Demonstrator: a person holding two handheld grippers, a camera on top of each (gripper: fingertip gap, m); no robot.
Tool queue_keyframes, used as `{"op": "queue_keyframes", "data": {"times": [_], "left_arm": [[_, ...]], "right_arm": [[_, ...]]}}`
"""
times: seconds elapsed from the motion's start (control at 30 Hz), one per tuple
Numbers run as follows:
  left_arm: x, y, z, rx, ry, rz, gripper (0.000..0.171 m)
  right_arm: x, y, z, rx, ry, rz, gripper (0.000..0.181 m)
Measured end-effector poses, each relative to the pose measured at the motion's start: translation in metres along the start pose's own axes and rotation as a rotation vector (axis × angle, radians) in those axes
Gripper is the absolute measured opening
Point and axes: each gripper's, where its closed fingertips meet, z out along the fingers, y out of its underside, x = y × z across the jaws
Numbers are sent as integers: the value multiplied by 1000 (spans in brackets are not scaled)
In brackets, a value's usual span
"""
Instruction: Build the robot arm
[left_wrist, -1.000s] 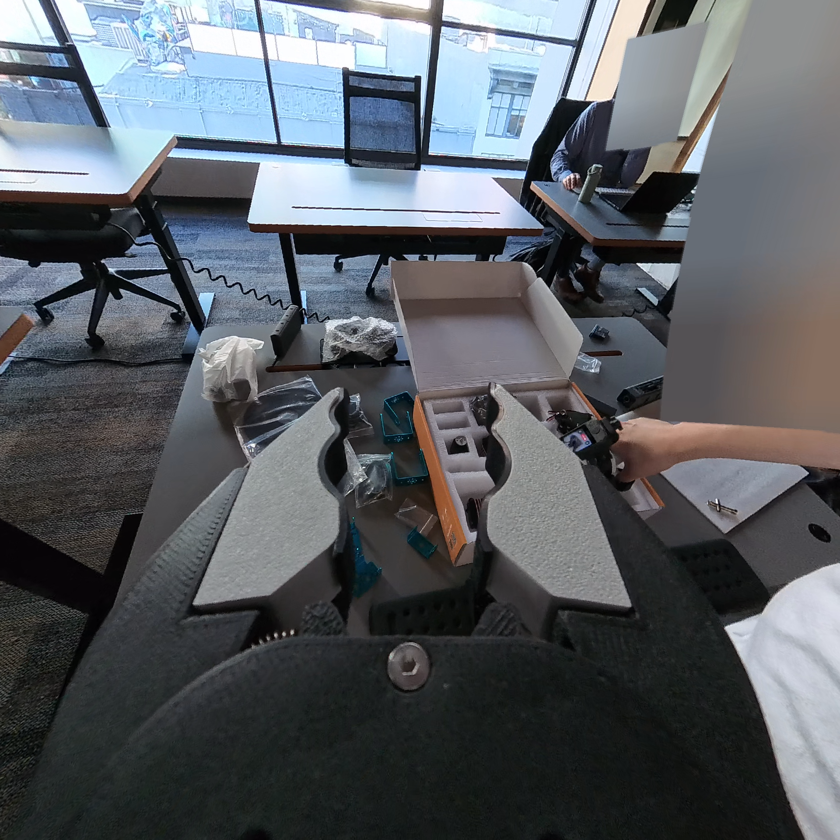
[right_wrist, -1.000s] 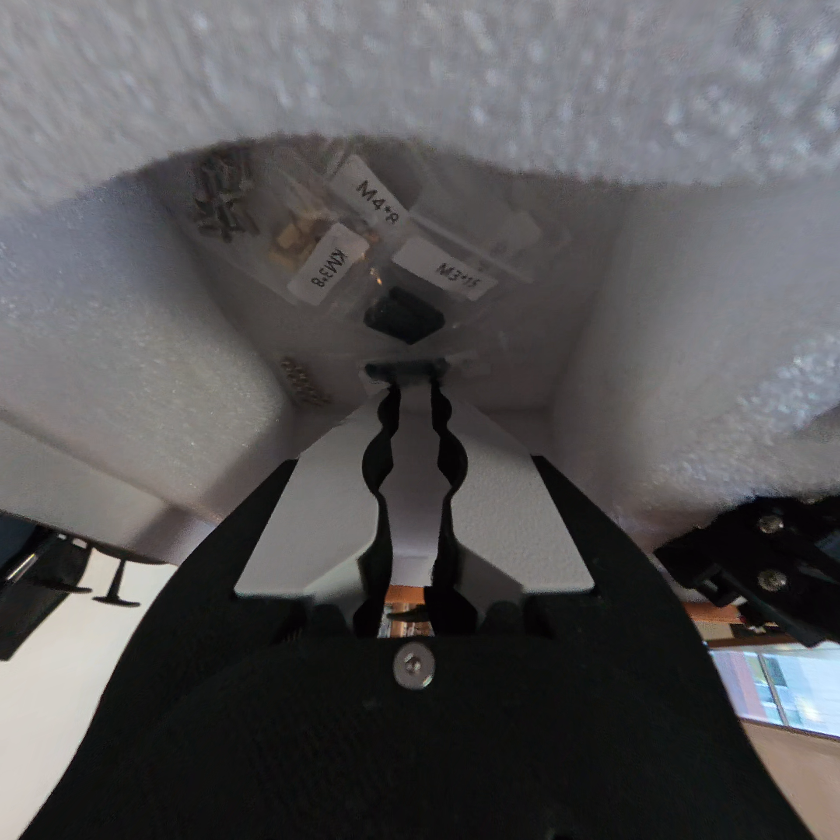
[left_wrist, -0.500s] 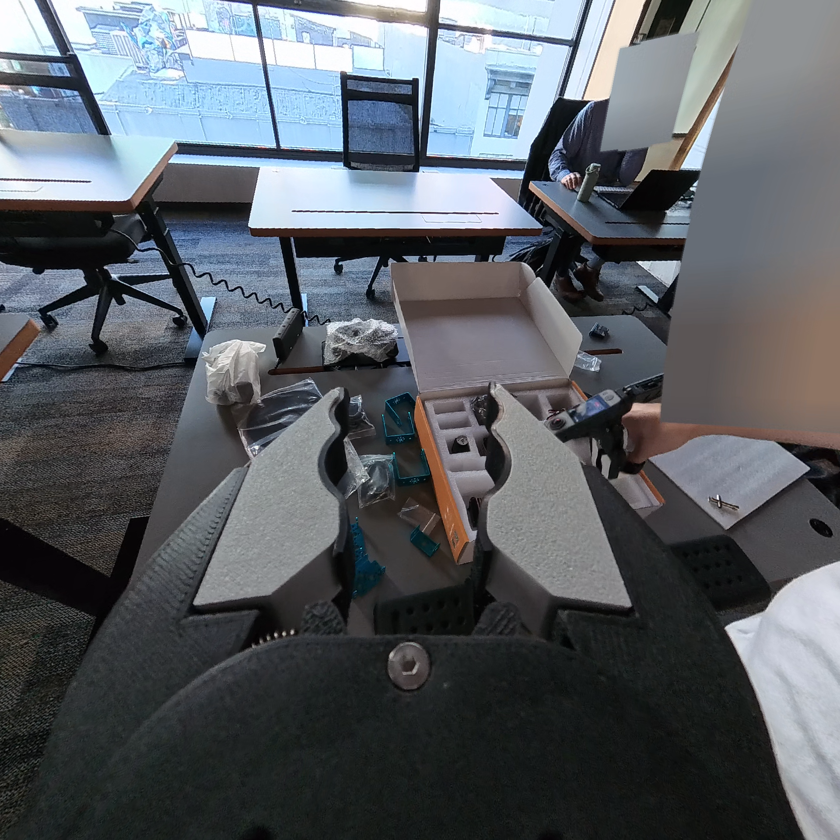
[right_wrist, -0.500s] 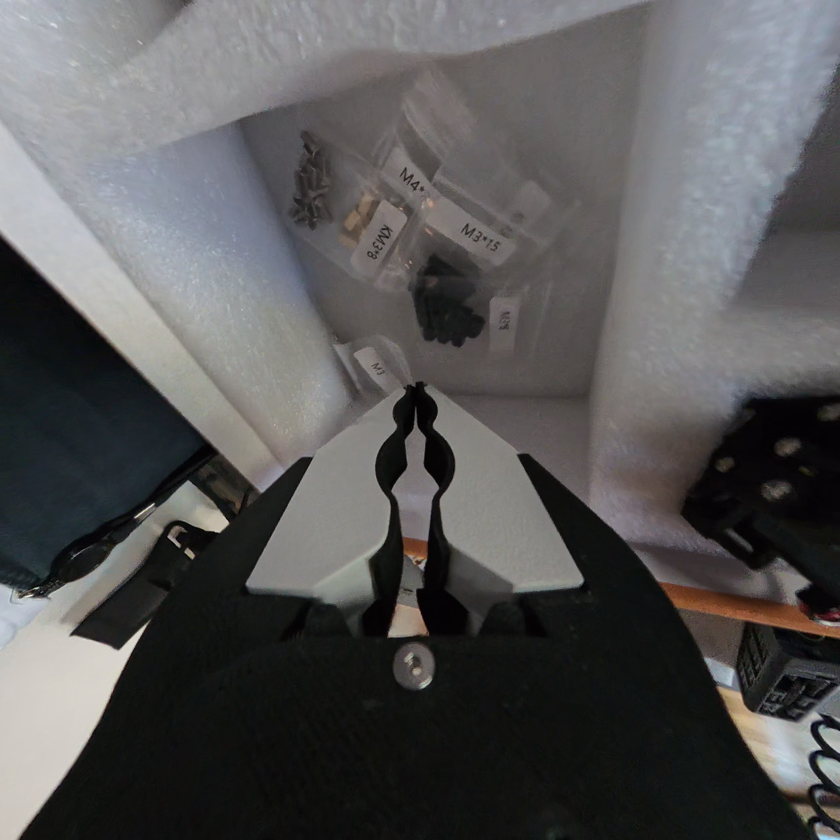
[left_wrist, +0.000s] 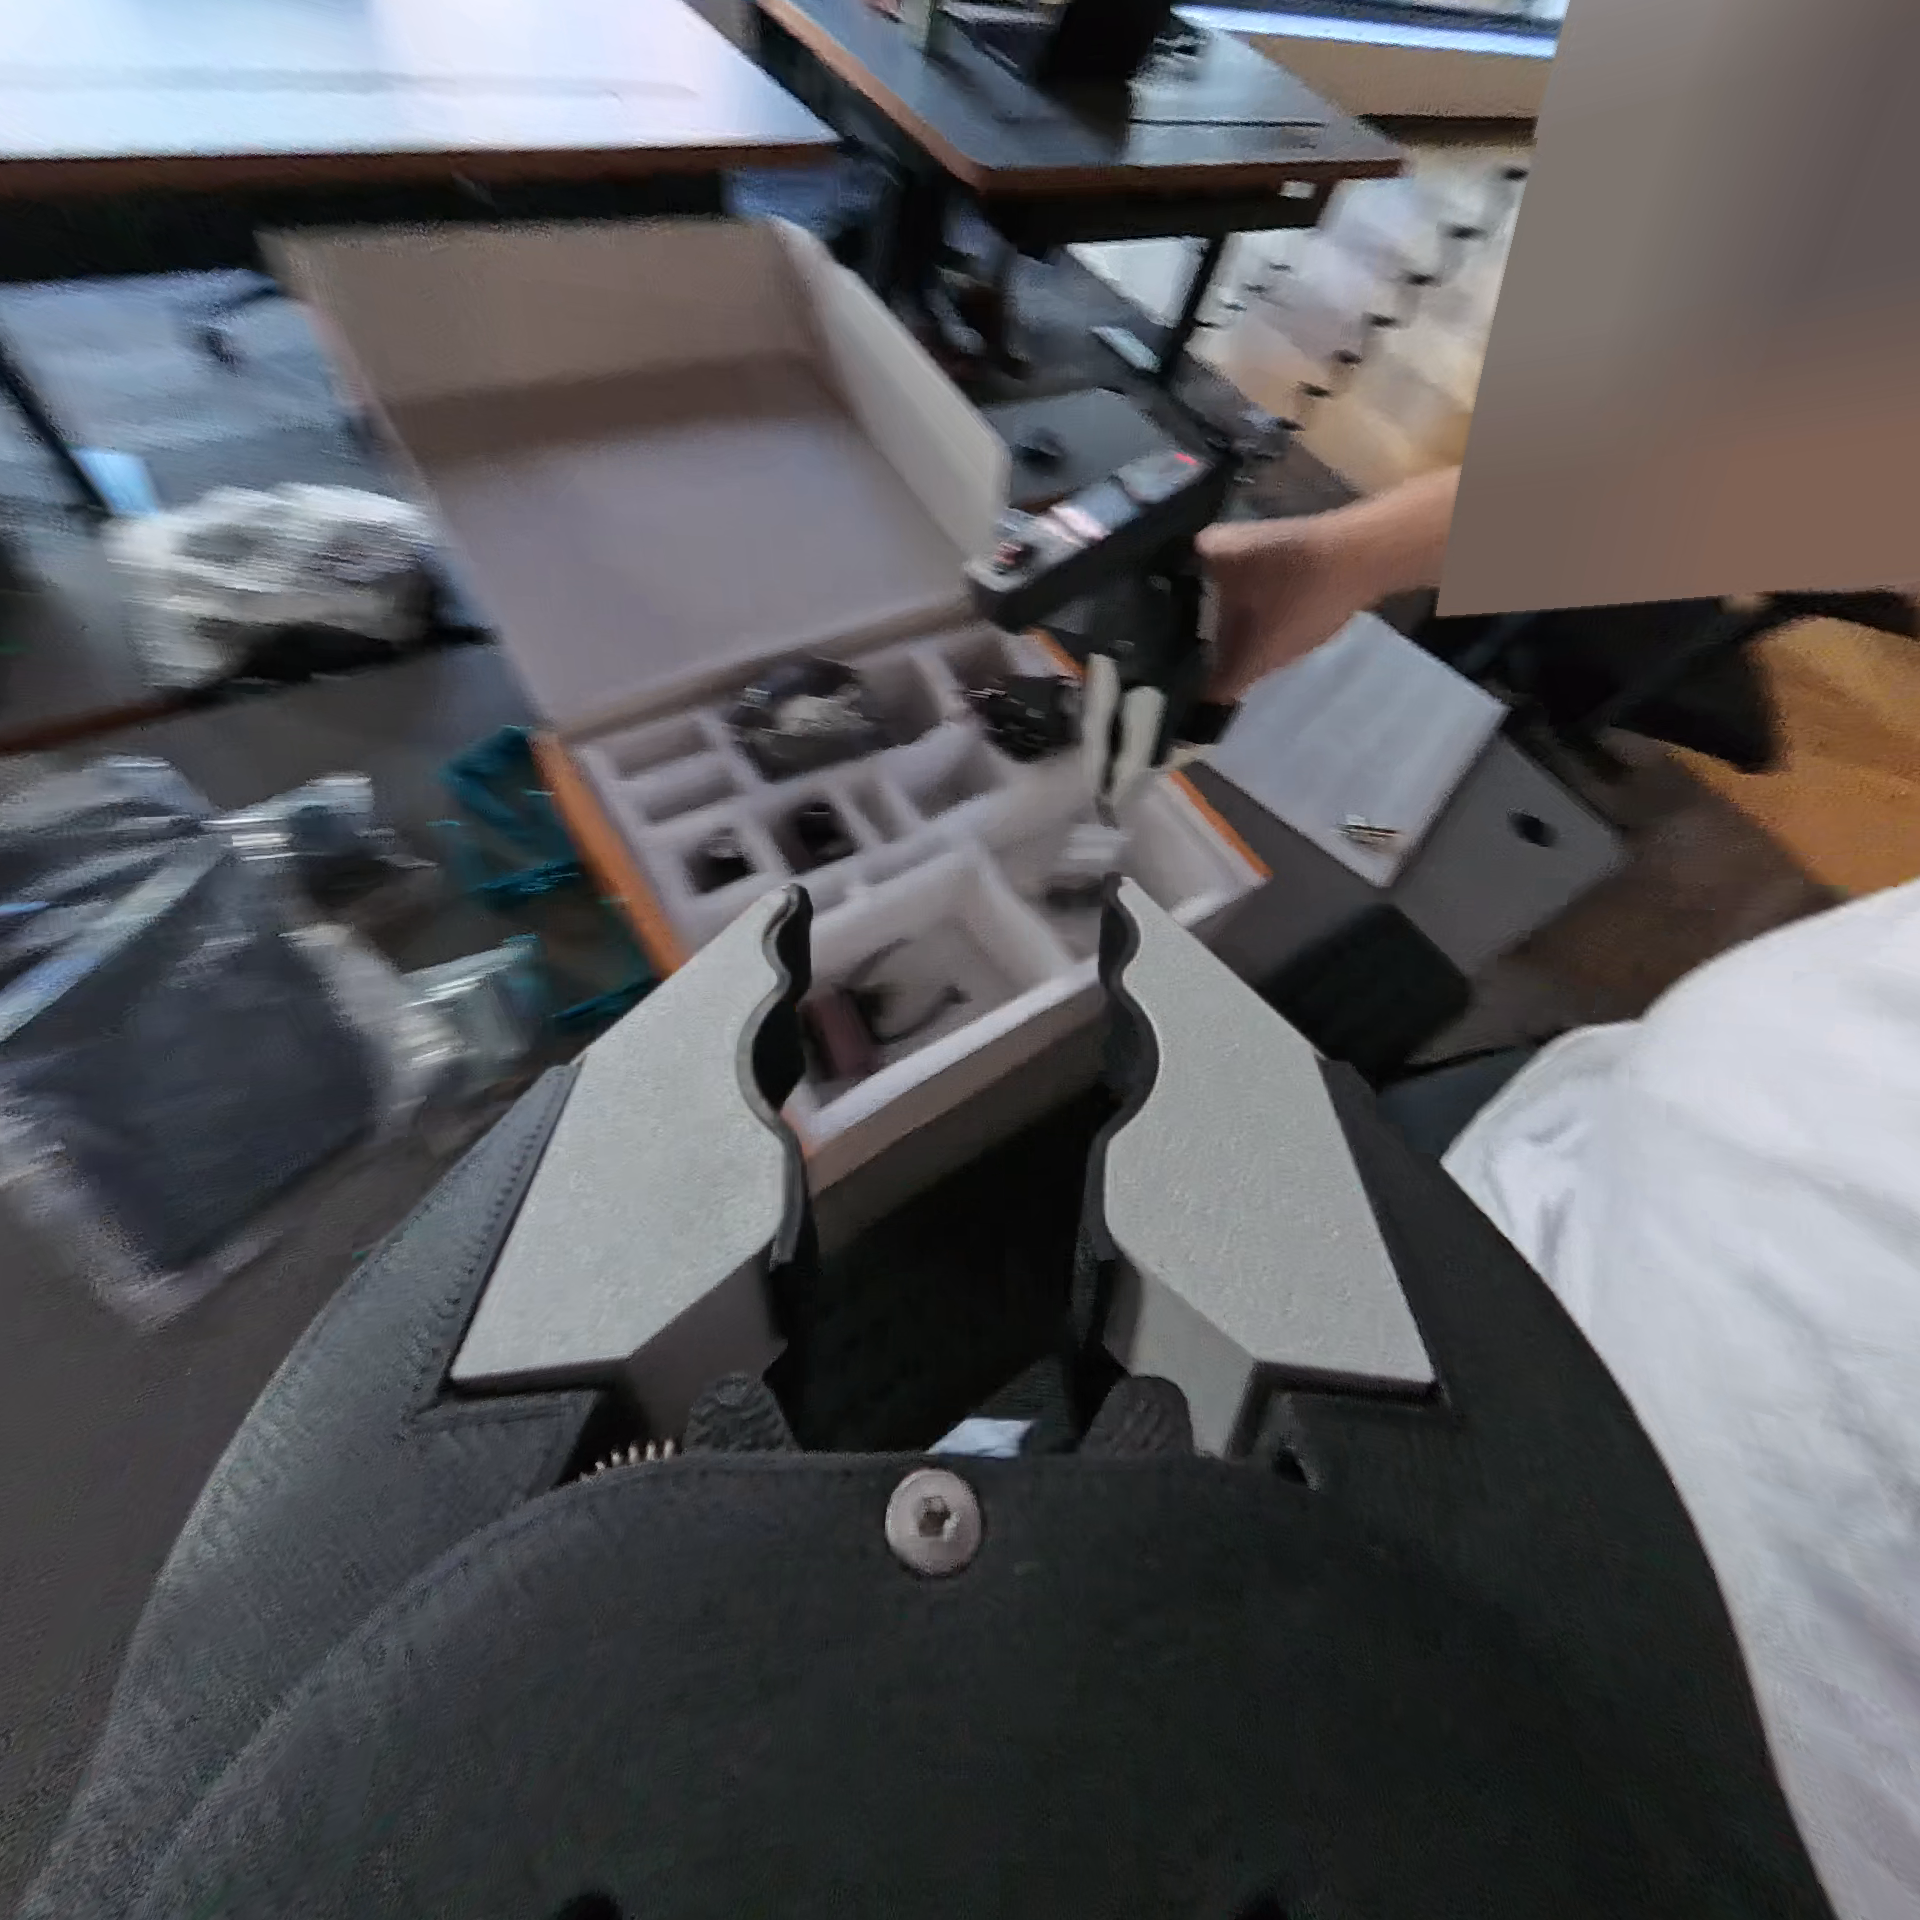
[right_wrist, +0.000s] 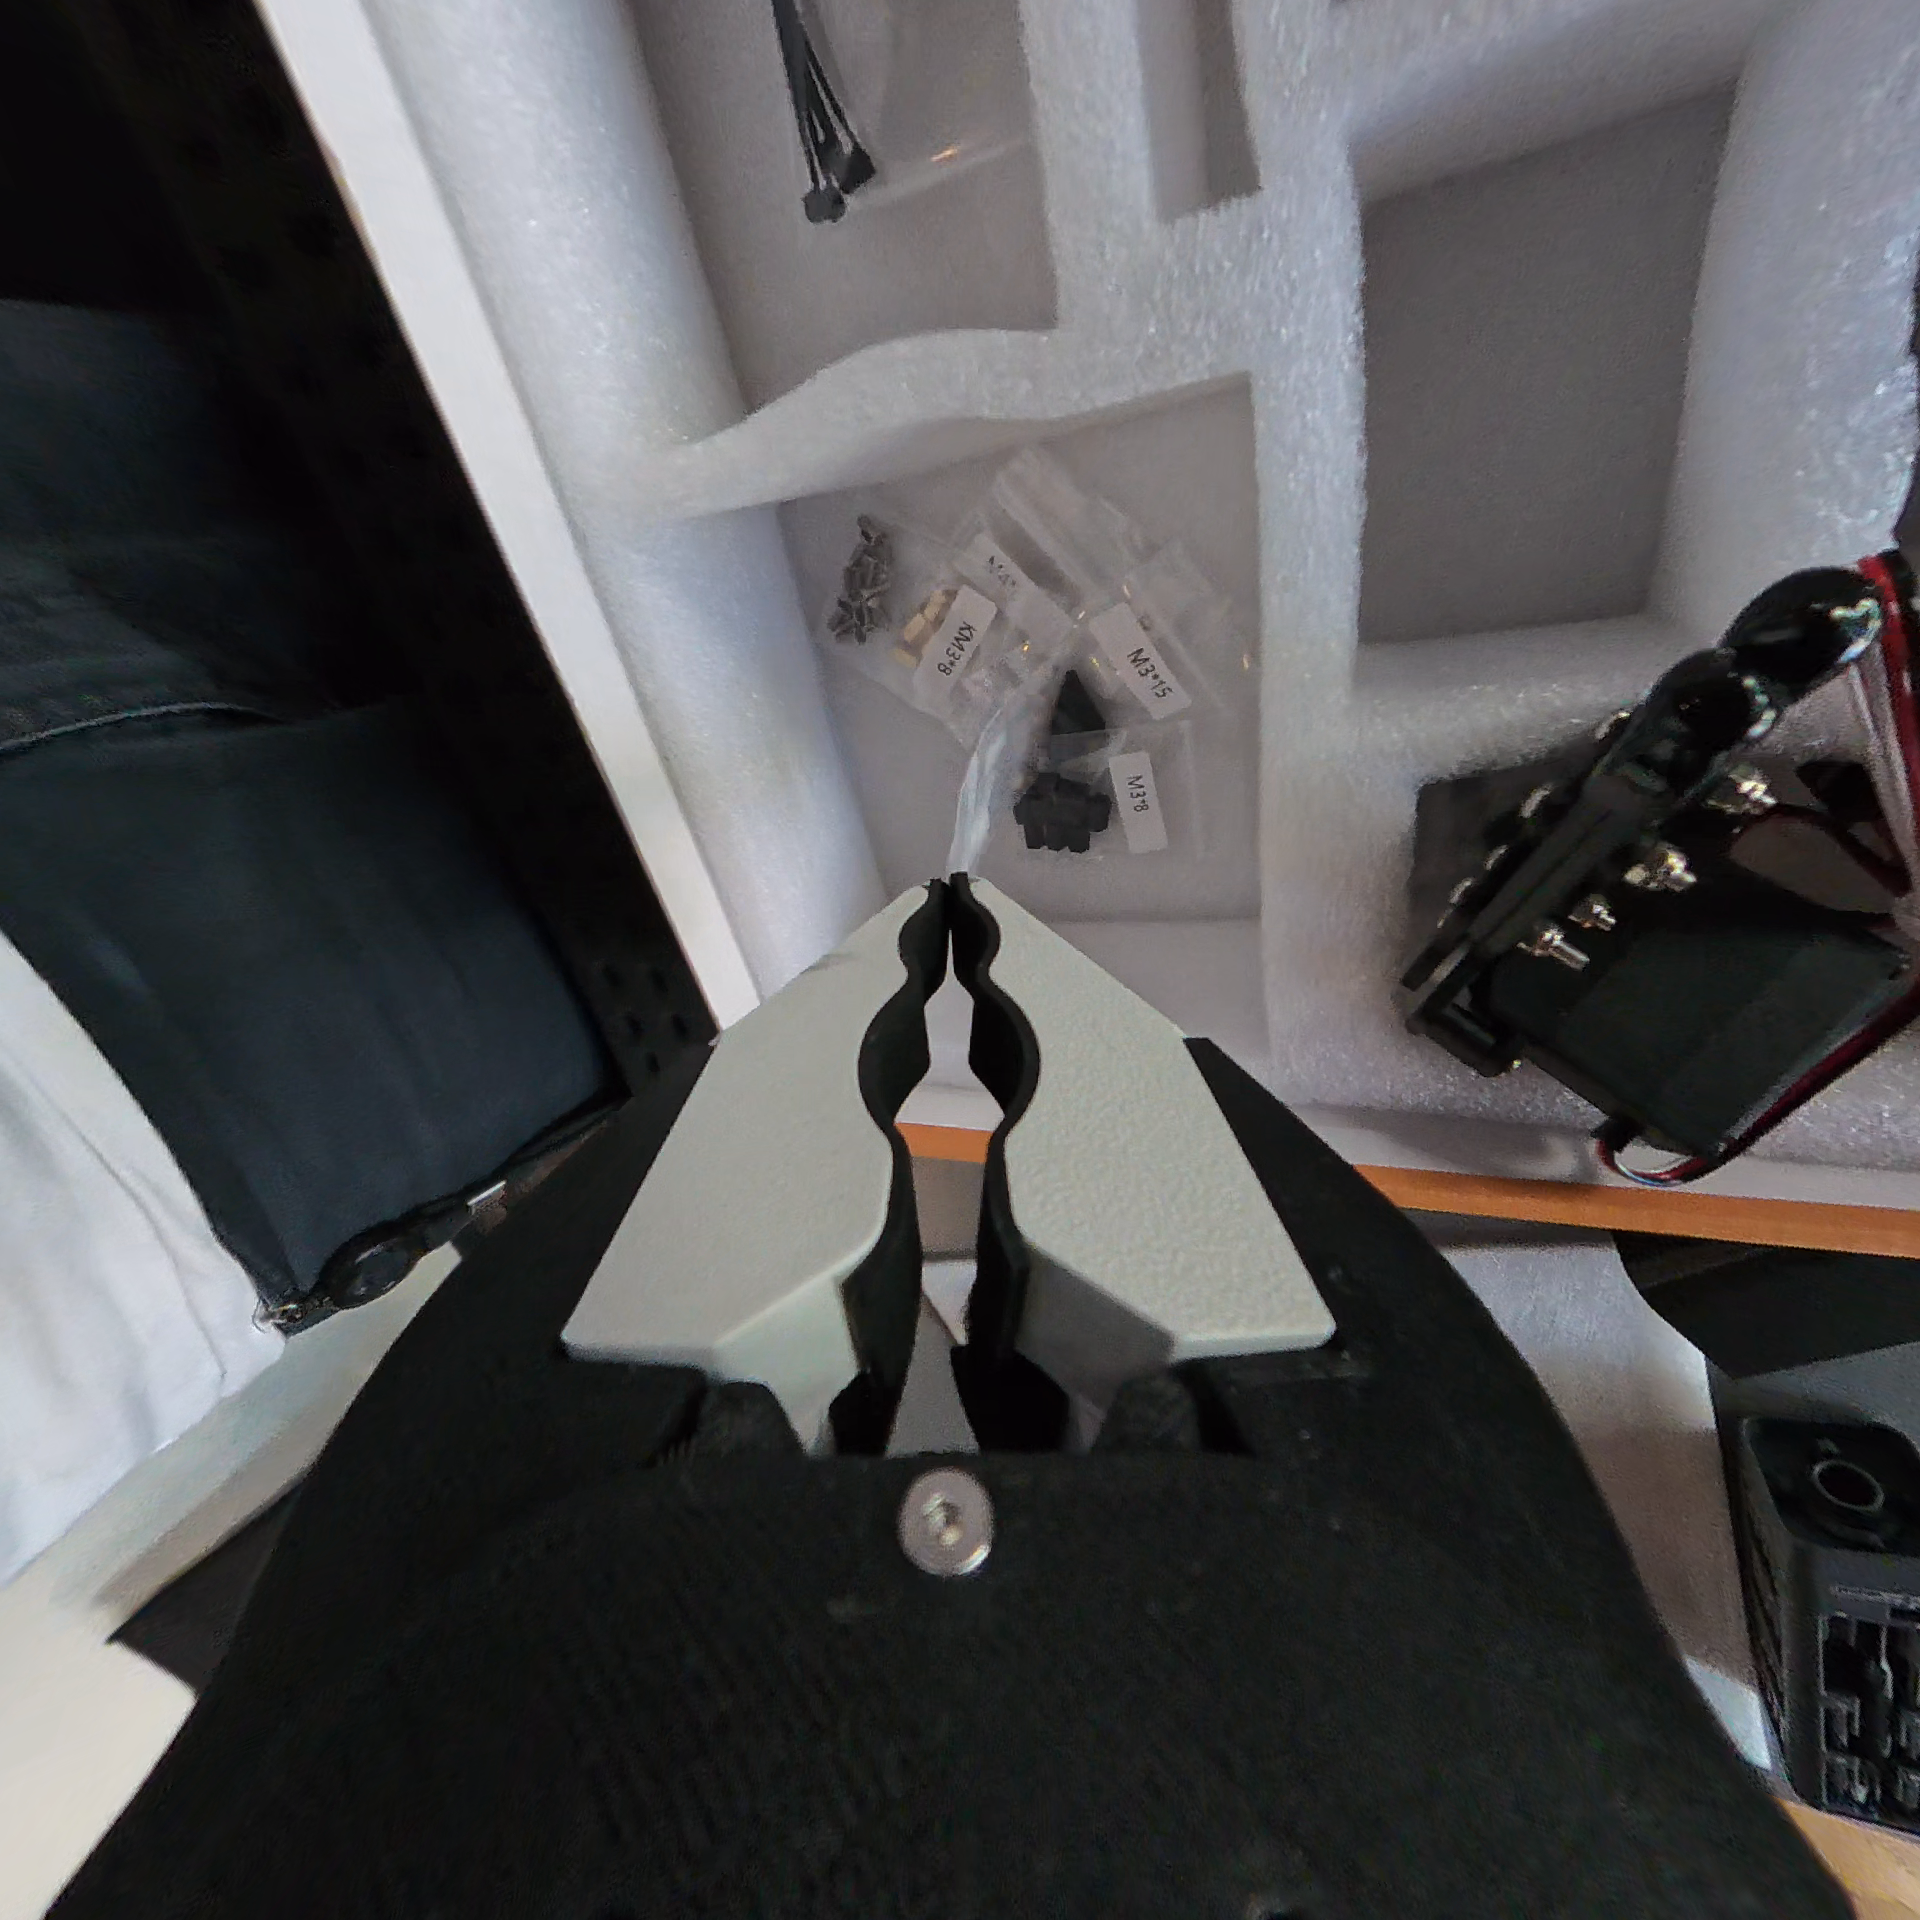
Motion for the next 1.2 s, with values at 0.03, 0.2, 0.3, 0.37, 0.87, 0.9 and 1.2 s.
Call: {"op": "queue_keyframes", "data": {"times": [0.03,0.2,0.3,0.37,0.87,0.9,1.2], "left_arm": [[10,10,30,-15,78,-13,52],[56,68,163,-201,406,76,44],[76,90,212,-274,496,146,43],[86,96,233,-297,538,145,42],[120,62,249,-260,667,14,0],[116,54,244,-247,660,-33,0],[90,-58,139,12,747,-281,0]], "right_arm": [[-1,1,0,-1,-1,-5,0],[-11,7,4,2,12,-50,0],[-23,12,-1,35,6,-62,0],[-30,15,-8,66,5,-62,0],[-49,18,-91,314,108,-119,0],[-47,13,-102,390,134,-110,7],[-102,-43,-199,1192,-364,109,41]]}}
